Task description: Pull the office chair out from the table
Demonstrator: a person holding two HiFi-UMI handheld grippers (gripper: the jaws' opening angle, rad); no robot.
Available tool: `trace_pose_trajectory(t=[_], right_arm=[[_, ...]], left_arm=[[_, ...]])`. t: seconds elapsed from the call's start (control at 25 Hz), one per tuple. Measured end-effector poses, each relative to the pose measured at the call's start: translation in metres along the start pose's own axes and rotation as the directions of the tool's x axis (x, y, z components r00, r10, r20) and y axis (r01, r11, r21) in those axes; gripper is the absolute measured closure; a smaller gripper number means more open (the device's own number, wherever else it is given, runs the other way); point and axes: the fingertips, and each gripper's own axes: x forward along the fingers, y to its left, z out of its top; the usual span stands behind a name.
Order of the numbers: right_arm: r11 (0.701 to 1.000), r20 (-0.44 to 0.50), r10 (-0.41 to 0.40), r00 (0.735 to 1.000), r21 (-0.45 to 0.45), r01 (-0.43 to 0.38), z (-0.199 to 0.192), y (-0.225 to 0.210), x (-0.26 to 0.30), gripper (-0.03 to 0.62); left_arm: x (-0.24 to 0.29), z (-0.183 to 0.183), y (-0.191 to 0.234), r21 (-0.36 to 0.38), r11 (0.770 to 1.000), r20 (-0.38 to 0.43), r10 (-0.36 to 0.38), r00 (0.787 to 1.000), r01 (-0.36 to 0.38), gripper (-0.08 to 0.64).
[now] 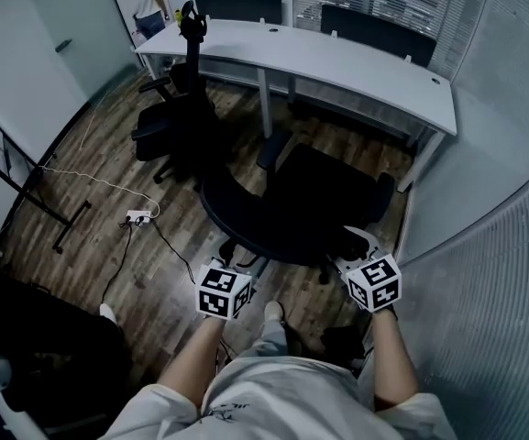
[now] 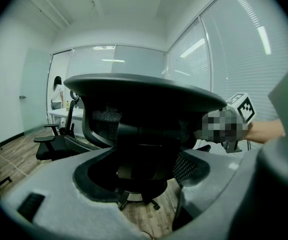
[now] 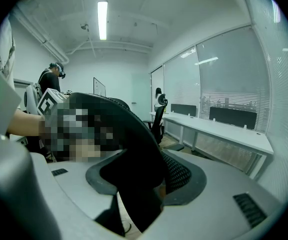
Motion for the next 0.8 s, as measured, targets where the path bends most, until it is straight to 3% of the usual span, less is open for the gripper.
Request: trace_pose_trajectory(t=[0.8], right_arm=[[1.0, 0.029, -0.02, 0.999, -0.007, 0.02, 0.0001, 0.0106, -0.0055, 0.374]], left_arm=[[-0.0105, -0.0024, -0.0037, -0.019, 1.0, 0.01, -0.006, 1.0, 0.006, 0.223]])
